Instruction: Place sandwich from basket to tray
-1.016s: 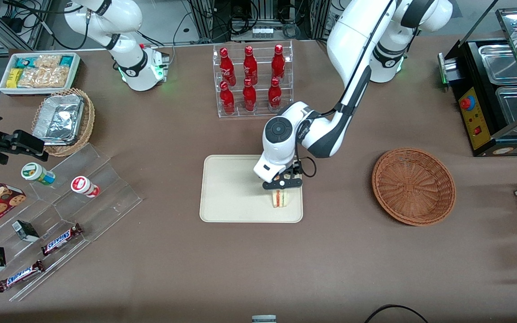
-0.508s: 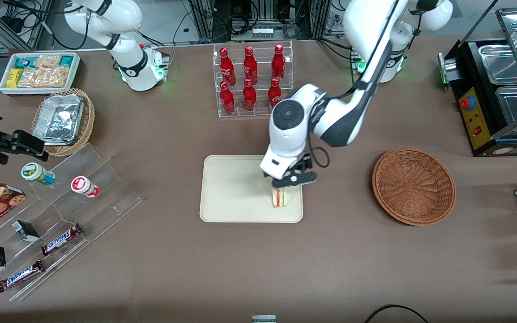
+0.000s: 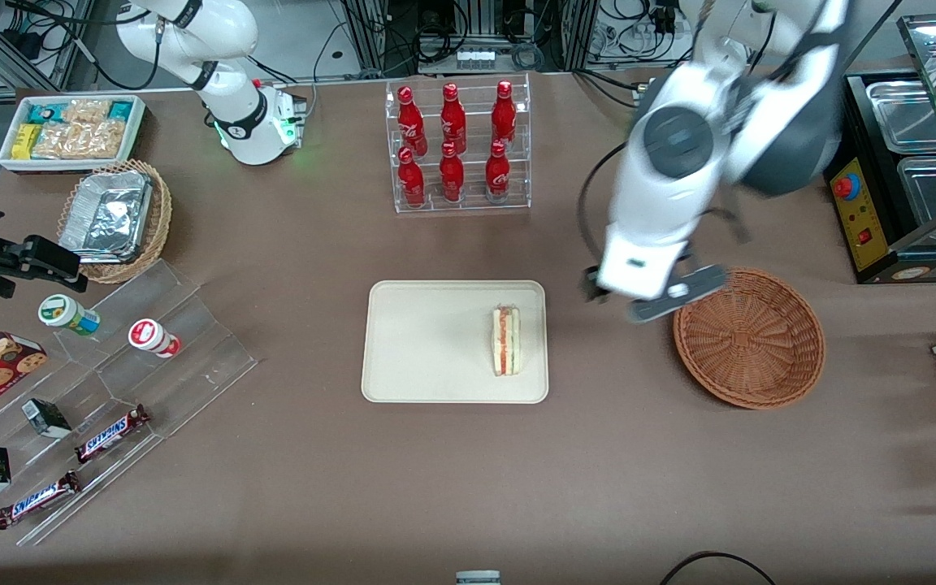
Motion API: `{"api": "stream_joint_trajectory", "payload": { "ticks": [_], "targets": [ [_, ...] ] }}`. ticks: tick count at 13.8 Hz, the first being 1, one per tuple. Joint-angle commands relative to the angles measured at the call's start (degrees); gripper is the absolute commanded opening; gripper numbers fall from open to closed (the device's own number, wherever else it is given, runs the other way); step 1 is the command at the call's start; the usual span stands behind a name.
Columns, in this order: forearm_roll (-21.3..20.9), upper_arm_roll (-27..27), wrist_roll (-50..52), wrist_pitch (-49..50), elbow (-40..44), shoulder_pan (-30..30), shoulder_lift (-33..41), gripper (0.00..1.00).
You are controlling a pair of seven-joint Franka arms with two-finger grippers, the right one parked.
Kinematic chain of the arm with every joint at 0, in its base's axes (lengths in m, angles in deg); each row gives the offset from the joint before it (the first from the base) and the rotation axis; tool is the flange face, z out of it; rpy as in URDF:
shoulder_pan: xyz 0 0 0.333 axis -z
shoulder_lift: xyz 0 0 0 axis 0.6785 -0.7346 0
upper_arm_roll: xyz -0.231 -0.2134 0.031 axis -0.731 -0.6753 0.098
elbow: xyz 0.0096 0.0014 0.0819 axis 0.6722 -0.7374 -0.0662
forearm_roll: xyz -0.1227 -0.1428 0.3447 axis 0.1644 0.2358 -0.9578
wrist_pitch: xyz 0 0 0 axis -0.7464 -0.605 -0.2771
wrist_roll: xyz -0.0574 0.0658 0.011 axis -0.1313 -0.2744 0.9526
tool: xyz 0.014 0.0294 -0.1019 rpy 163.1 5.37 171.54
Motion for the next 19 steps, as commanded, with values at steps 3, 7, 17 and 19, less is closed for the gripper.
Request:
{"api": "stream_joint_trajectory", "payload": {
  "ticks": [3, 7, 17, 19],
  "targets": [
    [-0.5, 9.7, -12.6, 4.8, -6.8, 0.2, 13.5, 1.00],
    [-0.5, 16.9, -21.8, 6.8, -6.9, 0.1, 17.5, 1.00],
    [2.4, -14.4, -32.4, 7.0, -6.2, -39.6, 17.4, 1.00],
    [4.2, -16.4, -36.5, 8.1, -5.9, -41.5, 17.3, 1.00]
  ]
}}
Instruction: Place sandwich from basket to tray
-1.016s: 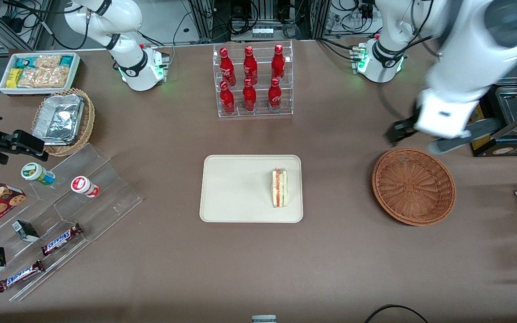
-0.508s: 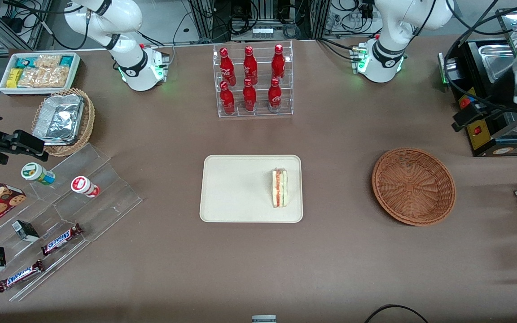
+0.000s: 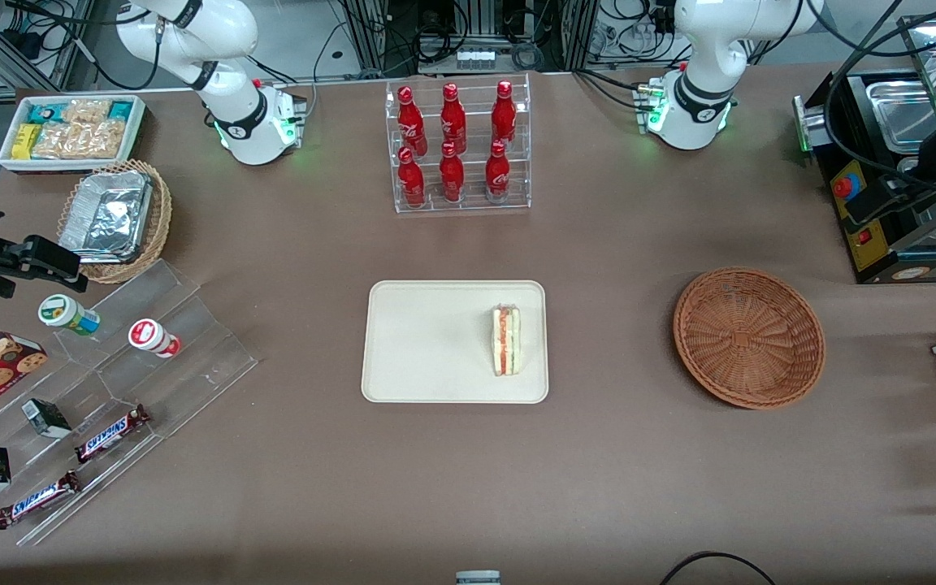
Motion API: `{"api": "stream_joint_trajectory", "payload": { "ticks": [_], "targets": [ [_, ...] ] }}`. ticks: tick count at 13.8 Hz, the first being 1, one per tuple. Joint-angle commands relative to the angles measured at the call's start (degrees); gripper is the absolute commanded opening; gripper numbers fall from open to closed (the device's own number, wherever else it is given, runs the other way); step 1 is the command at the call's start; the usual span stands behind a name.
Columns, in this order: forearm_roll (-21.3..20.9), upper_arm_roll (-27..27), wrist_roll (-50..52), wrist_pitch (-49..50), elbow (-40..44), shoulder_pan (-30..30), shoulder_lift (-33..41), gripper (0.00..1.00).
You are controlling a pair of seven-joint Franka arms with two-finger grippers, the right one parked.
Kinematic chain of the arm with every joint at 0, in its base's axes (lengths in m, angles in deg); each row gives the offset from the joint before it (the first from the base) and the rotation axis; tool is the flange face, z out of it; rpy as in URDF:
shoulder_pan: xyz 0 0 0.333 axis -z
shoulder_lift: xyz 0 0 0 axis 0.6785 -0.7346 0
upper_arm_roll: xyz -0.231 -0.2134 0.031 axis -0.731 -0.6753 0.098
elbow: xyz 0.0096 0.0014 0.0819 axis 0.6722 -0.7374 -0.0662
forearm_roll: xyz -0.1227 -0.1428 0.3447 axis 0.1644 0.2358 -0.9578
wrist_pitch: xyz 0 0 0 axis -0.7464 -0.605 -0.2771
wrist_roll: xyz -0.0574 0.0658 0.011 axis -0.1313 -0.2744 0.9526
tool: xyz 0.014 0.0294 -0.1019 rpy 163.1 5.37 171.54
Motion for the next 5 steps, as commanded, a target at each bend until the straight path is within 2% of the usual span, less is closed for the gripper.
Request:
{"api": "stream_joint_trajectory", "payload": {
  "ticks": [1, 3, 5],
  "targets": [
    [2.6, -2.6, -5.2, 1.6, 0.3, -3.1, 0.2, 1.00],
    [3.8, -2.6, -9.1, 2.9, 0.4, -3.1, 0.4, 1.00],
    [3.0, -3.2, -8.4, 3.6, 0.5, -2.5, 0.3, 1.00]
  ]
}}
